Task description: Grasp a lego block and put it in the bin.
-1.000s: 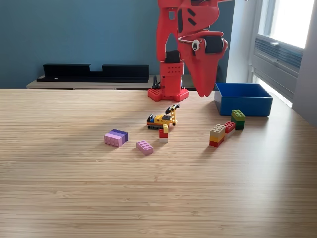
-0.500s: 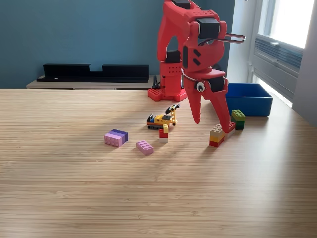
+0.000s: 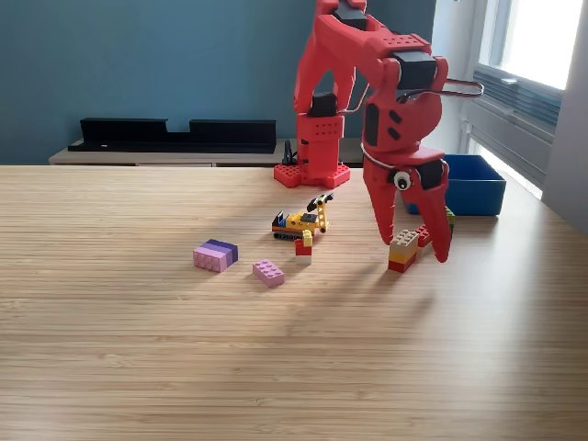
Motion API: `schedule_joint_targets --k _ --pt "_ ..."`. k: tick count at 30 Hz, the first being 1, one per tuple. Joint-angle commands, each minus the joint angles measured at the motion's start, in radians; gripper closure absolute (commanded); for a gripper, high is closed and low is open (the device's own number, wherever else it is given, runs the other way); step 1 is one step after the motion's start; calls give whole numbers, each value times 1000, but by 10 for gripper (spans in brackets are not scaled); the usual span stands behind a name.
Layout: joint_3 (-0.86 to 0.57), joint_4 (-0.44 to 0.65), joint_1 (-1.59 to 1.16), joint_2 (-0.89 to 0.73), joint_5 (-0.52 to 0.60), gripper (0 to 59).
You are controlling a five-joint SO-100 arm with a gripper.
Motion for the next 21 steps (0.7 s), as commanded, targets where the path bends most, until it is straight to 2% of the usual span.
schedule_joint_targets --k 1,5,8,12,13,17,21 --pt "-77 -6 -8 -15 18 304" --pt "-98 -6 -8 -43 28 350" --pt "-109 -5 -5 -54 37 407" --pt "-121 -6 -3 -54 55 563" --pt "-126 -6 -3 -54 66 585" --pt "-161 11 -5 -54 114 585" --pt "-265 94 -6 -48 181 585"
